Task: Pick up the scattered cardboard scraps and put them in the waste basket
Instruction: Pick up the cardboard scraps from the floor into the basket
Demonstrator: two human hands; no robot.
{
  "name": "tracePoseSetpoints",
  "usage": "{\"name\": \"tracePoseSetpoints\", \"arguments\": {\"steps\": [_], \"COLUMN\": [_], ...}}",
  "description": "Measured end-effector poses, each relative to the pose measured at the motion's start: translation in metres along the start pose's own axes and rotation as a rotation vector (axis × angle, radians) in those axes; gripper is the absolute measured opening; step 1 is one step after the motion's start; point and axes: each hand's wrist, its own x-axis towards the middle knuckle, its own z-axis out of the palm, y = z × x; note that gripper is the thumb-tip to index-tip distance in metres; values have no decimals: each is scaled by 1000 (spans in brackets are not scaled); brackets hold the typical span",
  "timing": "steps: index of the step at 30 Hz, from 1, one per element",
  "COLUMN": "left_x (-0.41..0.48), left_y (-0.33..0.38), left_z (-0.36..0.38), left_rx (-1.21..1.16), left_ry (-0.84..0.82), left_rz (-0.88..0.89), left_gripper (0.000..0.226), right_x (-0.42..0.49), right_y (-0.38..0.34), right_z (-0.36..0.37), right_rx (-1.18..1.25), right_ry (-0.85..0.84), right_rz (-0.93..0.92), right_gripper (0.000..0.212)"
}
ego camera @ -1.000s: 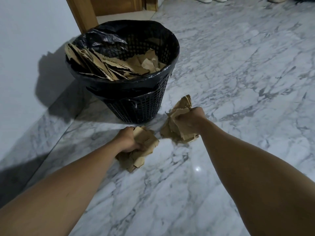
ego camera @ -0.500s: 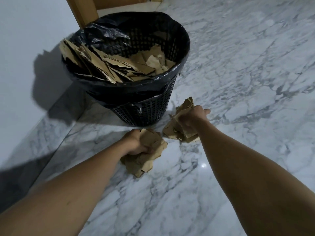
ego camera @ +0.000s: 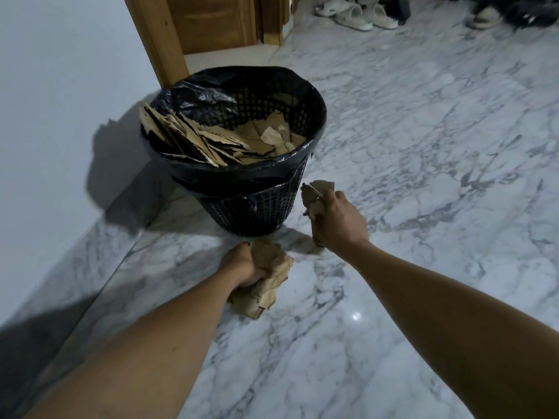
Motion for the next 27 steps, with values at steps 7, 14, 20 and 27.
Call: {"name": "tracePoseSetpoints", "arguments": {"steps": [7, 14, 20, 27], "left_x": [-54, -89, -128, -190], "left_y": [1, 17, 84, 168], "left_z": [13, -4, -60, -187], "left_rx": [-63, -120, 57, 168], "left_ry": [173, 137, 103, 136], "left_rz": [-66, 78, 318, 594], "left_gripper": [63, 40, 44, 61], "right_x": [-63, -50, -39, -31], "right_y": [9, -4, -2, -40], "right_z": [-21, -77, -152, -231], "right_rx": [-110, -18, 137, 556], "right_ry": [-456, -367, -183, 142], "right_rz": [-94, -65, 45, 293], "right_gripper": [34, 31, 50, 52]}}
